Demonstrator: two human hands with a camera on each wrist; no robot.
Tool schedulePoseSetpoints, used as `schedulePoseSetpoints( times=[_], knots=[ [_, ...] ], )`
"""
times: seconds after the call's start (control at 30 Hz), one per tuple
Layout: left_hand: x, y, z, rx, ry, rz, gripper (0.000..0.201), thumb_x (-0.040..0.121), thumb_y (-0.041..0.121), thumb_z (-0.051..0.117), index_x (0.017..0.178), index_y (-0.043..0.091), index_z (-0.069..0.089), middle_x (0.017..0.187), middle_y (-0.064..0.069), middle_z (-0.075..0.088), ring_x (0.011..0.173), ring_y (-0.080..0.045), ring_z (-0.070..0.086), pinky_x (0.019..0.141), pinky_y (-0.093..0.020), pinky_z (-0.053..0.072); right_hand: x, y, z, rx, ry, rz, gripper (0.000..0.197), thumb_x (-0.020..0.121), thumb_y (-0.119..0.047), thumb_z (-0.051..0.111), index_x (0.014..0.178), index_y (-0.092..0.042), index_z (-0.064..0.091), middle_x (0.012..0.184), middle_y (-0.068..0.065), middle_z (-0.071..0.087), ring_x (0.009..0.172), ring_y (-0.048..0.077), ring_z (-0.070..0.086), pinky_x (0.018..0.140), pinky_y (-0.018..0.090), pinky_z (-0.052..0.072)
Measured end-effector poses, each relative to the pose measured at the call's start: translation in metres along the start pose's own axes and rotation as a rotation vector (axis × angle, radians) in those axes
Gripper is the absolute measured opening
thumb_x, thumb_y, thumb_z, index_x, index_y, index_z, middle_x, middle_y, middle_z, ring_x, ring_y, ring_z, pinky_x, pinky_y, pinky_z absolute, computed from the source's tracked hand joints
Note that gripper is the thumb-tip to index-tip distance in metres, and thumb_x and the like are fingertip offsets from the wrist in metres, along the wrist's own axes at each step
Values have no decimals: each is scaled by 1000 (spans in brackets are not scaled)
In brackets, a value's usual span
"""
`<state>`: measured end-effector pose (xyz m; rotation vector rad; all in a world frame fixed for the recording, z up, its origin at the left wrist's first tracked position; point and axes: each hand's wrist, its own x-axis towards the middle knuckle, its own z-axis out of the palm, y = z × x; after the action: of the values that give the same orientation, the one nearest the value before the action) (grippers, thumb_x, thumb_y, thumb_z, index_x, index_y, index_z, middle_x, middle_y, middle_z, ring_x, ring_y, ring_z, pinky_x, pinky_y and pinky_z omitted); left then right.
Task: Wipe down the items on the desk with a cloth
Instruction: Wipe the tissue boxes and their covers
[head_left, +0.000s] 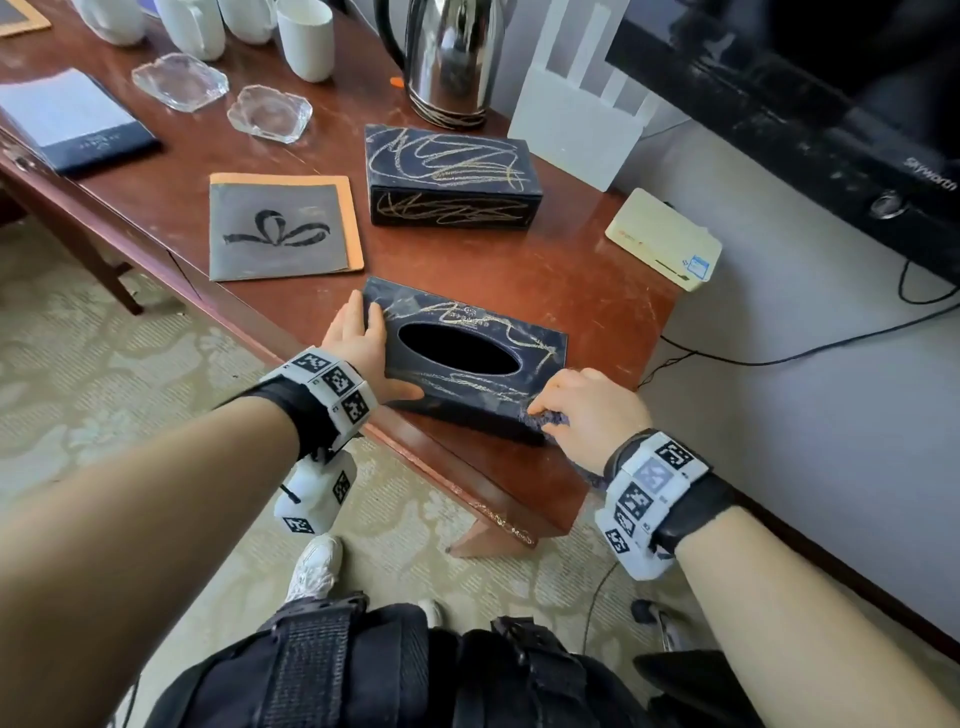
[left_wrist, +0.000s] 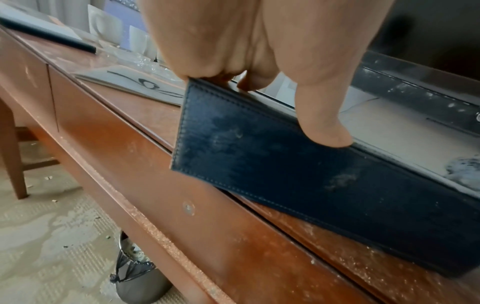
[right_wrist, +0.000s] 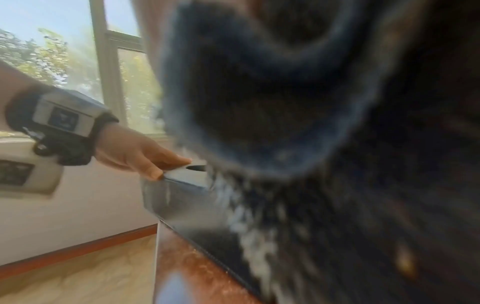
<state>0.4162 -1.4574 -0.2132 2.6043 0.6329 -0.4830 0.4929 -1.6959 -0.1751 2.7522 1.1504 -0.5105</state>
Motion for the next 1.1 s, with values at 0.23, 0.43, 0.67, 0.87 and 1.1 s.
schedulePoseSetpoints(
  times=[0.23, 0.43, 0.67, 0.87, 1.1],
  knots=[
    [-1, -5, 5, -14, 10, 20, 115, 75, 58, 63, 147, 7, -10, 154, -12, -21, 144, -24, -13, 118, -32, 2, 30, 17, -19, 249, 250, 264, 25, 94, -25, 50, 117, -28, 58, 122, 1, 52, 112, 26, 48, 79, 32, 43],
    [-2, -5, 4, -7, 5, 25, 114, 76, 59, 62, 147, 8, -11, 154, -11, -22, 144, -24, -14, 118, -32, 1, 16, -15, 8, 59, 140, 41, 26, 95, -23, 47, 115, -33, 60, 117, -6, 51, 113, 19, 42, 77, 31, 43],
    [-4, -4, 2, -6, -6, 27, 113, 78, 58, 61, 147, 7, -11, 154, -12, -23, 143, -25, -14, 117, -33, 1, 34, -1, -29, 175, 215, 98, 27, 91, -24, 51, 115, -33, 61, 118, -2, 53, 112, 23, 48, 82, 33, 44],
    [-4, -3, 2, 6, -9, 38, 112, 79, 57, 61, 147, 7, -11, 153, -14, -22, 143, -27, -13, 118, -35, 0, 33, -36, 10, 120, 234, 140, 32, 96, -17, 43, 118, -33, 58, 118, -6, 50, 111, 21, 38, 76, 32, 47],
    [-2, -4, 2, 16, -12, 36, 112, 77, 58, 62, 147, 7, -10, 154, -13, -21, 143, -27, -13, 117, -37, -2, 14, -27, -11, 74, 0, -154, 27, 94, -26, 51, 117, -35, 60, 119, -8, 52, 115, 19, 41, 90, 32, 43]
  ],
)
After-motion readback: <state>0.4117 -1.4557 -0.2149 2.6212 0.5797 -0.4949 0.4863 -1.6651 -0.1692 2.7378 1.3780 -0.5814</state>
